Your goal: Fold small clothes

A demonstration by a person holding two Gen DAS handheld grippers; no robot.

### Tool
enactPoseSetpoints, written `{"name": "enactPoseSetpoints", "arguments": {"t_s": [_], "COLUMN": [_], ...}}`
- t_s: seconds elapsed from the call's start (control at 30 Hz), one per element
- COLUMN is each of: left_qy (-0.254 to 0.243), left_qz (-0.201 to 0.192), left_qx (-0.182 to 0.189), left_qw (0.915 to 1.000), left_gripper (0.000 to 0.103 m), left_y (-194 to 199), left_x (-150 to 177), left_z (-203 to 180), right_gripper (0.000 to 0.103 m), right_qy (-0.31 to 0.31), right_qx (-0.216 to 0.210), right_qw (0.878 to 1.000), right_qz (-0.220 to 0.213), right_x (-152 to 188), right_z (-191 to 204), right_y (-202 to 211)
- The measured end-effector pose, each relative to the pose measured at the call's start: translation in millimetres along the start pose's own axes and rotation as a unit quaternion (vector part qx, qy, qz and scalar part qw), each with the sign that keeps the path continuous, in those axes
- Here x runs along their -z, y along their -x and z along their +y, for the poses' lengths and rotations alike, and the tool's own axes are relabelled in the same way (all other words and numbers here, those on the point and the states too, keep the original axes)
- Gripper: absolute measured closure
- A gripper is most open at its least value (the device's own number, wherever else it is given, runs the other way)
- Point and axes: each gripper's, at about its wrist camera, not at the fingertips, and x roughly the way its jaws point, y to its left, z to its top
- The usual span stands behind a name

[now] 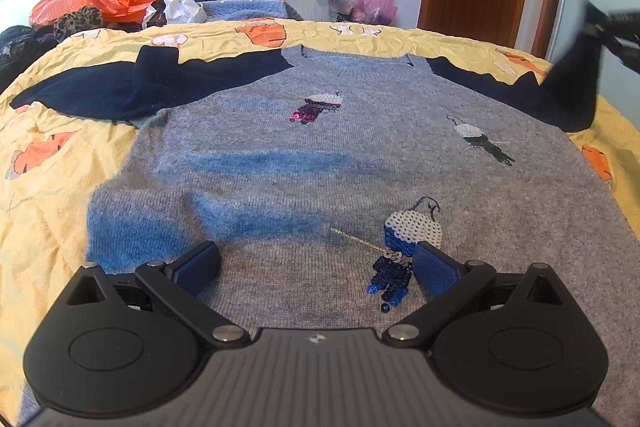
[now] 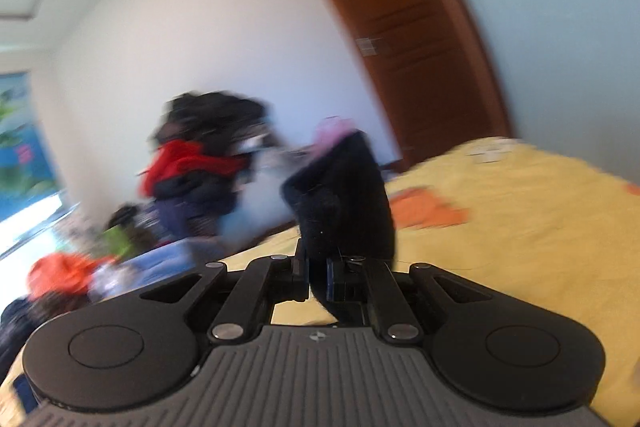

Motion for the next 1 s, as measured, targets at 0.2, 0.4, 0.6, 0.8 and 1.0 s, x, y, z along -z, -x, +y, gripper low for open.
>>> {"name": "enactPoseSetpoints", "arguments": {"t_s": [0.2,0.4,0.6,0.8,1.0], "left_qy": [0.013,0.052,0.131,0.203,0.276], "left_qz": [-0.006,-0.022,-0.004,-0.011,0.073], "left_qx": [0.014,0.048,0.073,0.193,0.292], "left_qw": [0.9998,0.9973,0.9886,0.9599,0.9127], "left_gripper": [0.0,0.0,0.0,0.0,0.0], "left_y": [1.6,10.6,10.3,-7.3,-100.1], "left_x": [-0.2,4.5,-15.8,-80.2,-108.7], "left_z": [3.0,19.2,38.2,29.2,-6.4], "right_gripper": [0.083,0.044,0.019,0.02,0.018], "right_qy": [0.084,-0.003,-0.093,-0.253,-0.266], "right_qx": [-0.061,-0.077,-0.102,-0.114,-0.12], "right_qw": [0.99,0.987,0.986,0.954,0.95], "right_qz": [0.093,0.14,0.092,0.113,0.11], "right_x": [89.5,123.7,131.6,132.5,140.3], "right_z": [125.0,134.4,75.5,29.2,26.6], "right_y": [-22.5,-5.6,36.9,14.3,7.9]}}
